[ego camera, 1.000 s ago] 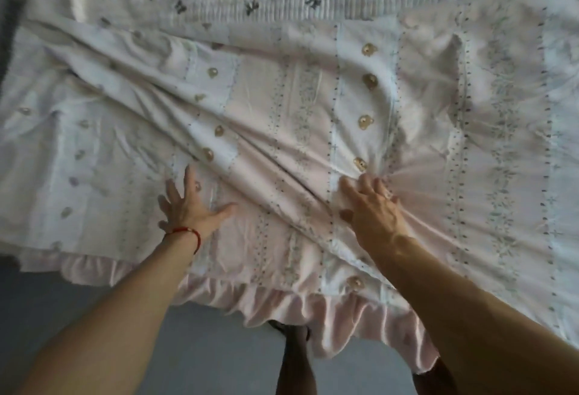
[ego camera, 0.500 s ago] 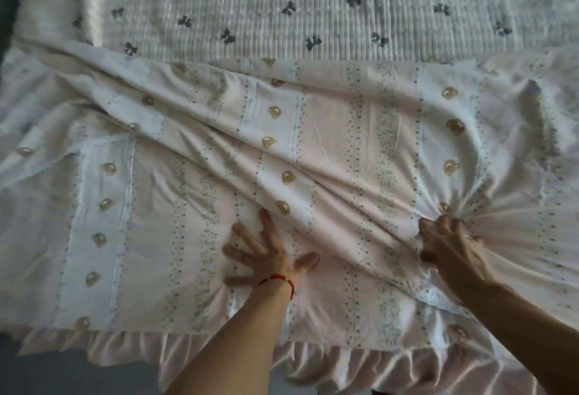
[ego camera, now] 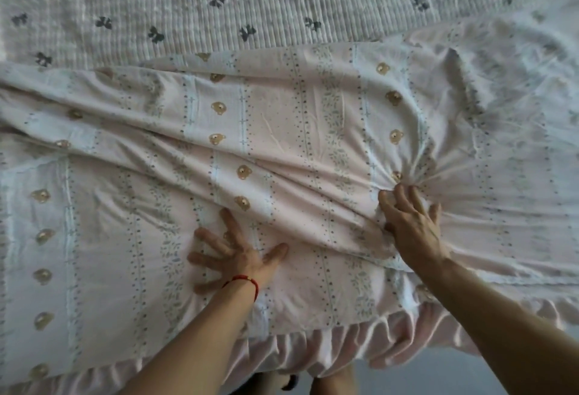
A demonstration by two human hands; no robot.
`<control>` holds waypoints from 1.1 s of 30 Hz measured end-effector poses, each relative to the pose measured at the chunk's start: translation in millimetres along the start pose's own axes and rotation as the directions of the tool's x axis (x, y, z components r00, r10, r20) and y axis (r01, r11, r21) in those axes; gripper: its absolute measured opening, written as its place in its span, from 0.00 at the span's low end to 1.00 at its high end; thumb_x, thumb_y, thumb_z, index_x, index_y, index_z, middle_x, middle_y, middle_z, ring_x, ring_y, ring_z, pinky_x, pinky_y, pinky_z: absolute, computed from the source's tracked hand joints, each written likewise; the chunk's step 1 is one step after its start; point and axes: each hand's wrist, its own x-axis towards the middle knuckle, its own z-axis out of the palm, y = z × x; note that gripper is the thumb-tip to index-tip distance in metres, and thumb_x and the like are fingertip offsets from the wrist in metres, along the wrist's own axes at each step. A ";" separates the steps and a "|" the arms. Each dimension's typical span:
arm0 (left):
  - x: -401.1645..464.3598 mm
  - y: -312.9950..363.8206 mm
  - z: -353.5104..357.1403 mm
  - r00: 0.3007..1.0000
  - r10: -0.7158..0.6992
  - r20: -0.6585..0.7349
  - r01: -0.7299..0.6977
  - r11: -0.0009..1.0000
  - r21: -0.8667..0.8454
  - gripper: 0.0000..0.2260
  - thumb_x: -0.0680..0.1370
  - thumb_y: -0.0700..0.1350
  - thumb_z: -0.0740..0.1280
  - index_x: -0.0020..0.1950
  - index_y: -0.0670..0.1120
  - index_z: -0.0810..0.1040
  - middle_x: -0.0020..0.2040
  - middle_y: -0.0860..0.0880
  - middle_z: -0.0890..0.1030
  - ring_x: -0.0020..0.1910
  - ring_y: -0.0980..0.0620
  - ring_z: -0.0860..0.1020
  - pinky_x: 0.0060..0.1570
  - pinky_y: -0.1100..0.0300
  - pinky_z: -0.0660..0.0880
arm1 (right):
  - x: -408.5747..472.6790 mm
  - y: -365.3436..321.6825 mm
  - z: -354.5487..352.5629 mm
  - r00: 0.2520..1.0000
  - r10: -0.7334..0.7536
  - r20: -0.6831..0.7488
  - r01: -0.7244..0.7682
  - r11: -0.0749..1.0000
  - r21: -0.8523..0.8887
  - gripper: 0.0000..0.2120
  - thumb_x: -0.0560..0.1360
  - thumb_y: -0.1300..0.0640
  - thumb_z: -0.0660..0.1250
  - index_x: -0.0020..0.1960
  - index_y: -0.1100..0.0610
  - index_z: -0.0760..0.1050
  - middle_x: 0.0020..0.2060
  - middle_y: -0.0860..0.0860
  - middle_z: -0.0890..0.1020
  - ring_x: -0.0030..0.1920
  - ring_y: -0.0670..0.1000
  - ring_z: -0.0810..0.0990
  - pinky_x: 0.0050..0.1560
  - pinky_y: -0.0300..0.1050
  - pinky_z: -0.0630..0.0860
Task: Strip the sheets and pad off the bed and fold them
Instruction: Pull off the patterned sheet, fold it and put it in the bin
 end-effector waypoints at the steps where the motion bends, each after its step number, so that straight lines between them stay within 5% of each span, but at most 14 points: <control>1: -2.4 -0.8 -4.3 1.000 0.008 0.026 -0.008 1.000 -0.003 0.61 0.63 0.78 0.67 0.70 0.64 0.19 0.73 0.42 0.20 0.74 0.25 0.32 0.63 0.18 0.48 | -2.9 -7.7 -7.9 1.000 0.012 0.009 -0.012 1.000 0.011 0.34 0.71 0.68 0.71 0.72 0.48 0.65 0.75 0.55 0.64 0.79 0.60 0.56 0.65 0.78 0.62; 4: -1.1 -12.3 -33.1 0.997 0.064 0.039 -0.062 0.996 -0.063 0.51 0.70 0.70 0.70 0.78 0.66 0.34 0.80 0.41 0.36 0.77 0.27 0.45 0.67 0.25 0.57 | -4.0 -33.7 -44.5 0.990 0.143 -0.009 -0.138 0.969 0.205 0.19 0.71 0.58 0.68 0.61 0.48 0.78 0.61 0.51 0.77 0.67 0.59 0.74 0.60 0.67 0.74; 7: 12.0 -35.7 -76.1 0.963 0.160 -0.218 -0.182 0.979 -0.087 0.40 0.73 0.54 0.73 0.78 0.63 0.53 0.74 0.40 0.58 0.69 0.34 0.64 0.58 0.40 0.73 | -24.2 -96.8 -67.9 0.973 0.143 -0.178 -0.075 0.936 0.343 0.20 0.76 0.50 0.70 0.68 0.49 0.77 0.64 0.53 0.81 0.62 0.57 0.79 0.63 0.58 0.76; 9: 27.1 -42.8 -99.5 0.845 0.383 -0.372 -0.349 0.924 0.159 0.38 0.71 0.48 0.73 0.76 0.61 0.58 0.71 0.41 0.59 0.64 0.36 0.66 0.50 0.43 0.77 | -41.7 -152.1 -65.7 0.966 -0.057 -0.251 0.138 0.939 0.315 0.24 0.76 0.48 0.72 0.71 0.50 0.73 0.66 0.50 0.78 0.65 0.53 0.77 0.67 0.55 0.73; 11: 51.4 -38.6 -116.7 0.729 0.589 -0.350 -0.459 0.799 0.389 0.34 0.71 0.43 0.72 0.73 0.60 0.63 0.72 0.42 0.59 0.63 0.37 0.67 0.49 0.42 0.78 | -41.8 -187.4 -48.9 0.962 -0.171 -0.212 0.224 0.940 0.257 0.27 0.76 0.47 0.72 0.73 0.50 0.71 0.66 0.50 0.77 0.65 0.53 0.76 0.66 0.54 0.72; 15: 109.7 -13.2 -160.7 0.565 0.759 -0.323 -0.581 0.645 0.496 0.17 0.75 0.37 0.68 0.61 0.51 0.79 0.68 0.43 0.68 0.62 0.38 0.67 0.56 0.42 0.75 | 2.1 -191.9 -42.9 0.974 0.012 -0.228 0.056 0.955 0.293 0.07 0.79 0.49 0.67 0.55 0.49 0.76 0.48 0.50 0.85 0.52 0.58 0.82 0.54 0.55 0.72; 19: 135.4 19.0 -193.6 0.536 0.804 -0.257 -0.656 0.588 0.473 0.04 0.80 0.43 0.67 0.52 0.45 0.79 0.51 0.41 0.75 0.56 0.39 0.70 0.55 0.48 0.69 | 21.6 -185.4 -61.2 0.927 0.216 -0.307 -0.111 0.939 0.327 0.06 0.80 0.50 0.67 0.53 0.52 0.78 0.46 0.51 0.82 0.48 0.57 0.81 0.51 0.53 0.72; 23: 139.6 27.8 -195.5 0.550 0.737 -0.392 -0.590 0.676 0.441 0.13 0.78 0.51 0.70 0.54 0.44 0.73 0.54 0.41 0.70 0.58 0.39 0.68 0.55 0.46 0.71 | -10.2 -219.2 -57.1 0.822 0.321 -0.470 -0.119 0.904 0.411 0.04 0.79 0.54 0.69 0.53 0.52 0.79 0.47 0.49 0.80 0.49 0.53 0.78 0.50 0.48 0.68; 25: 137.6 30.4 -190.2 0.527 0.693 -0.492 -0.566 0.718 0.404 0.17 0.75 0.51 0.73 0.52 0.42 0.71 0.56 0.39 0.68 0.59 0.37 0.68 0.59 0.45 0.71 | -19.1 -236.0 -43.3 0.863 0.411 -0.292 -0.144 0.756 0.639 0.05 0.79 0.52 0.68 0.49 0.54 0.80 0.41 0.48 0.83 0.42 0.51 0.81 0.44 0.46 0.74; 28: 133.7 31.2 -182.1 0.475 0.693 -0.542 -0.604 0.705 0.372 0.13 0.76 0.50 0.72 0.46 0.42 0.74 0.55 0.39 0.69 0.58 0.37 0.68 0.64 0.47 0.68 | -9.1 -250.1 -33.7 0.883 0.460 0.095 -0.251 0.291 0.923 0.10 0.79 0.50 0.68 0.50 0.56 0.84 0.40 0.51 0.87 0.40 0.53 0.86 0.47 0.55 0.83; 31: 127.1 22.7 -163.8 0.447 0.754 -0.481 -0.625 0.648 0.435 0.13 0.79 0.54 0.68 0.48 0.45 0.83 0.53 0.44 0.73 0.56 0.40 0.68 0.58 0.47 0.68 | 5.6 -259.5 -47.6 0.833 0.491 0.256 -0.235 -0.105 0.966 0.11 0.80 0.51 0.69 0.50 0.59 0.82 0.42 0.56 0.87 0.37 0.53 0.87 0.42 0.52 0.85; 33: 119.4 18.1 -149.8 0.462 0.738 -0.492 -0.593 0.670 0.448 0.14 0.77 0.56 0.68 0.55 0.49 0.84 0.55 0.45 0.74 0.57 0.41 0.68 0.55 0.46 0.69 | 12.9 -262.2 -59.5 0.789 0.509 0.345 -0.256 -0.239 0.937 0.13 0.80 0.52 0.69 0.48 0.62 0.80 0.43 0.59 0.86 0.35 0.54 0.86 0.37 0.48 0.84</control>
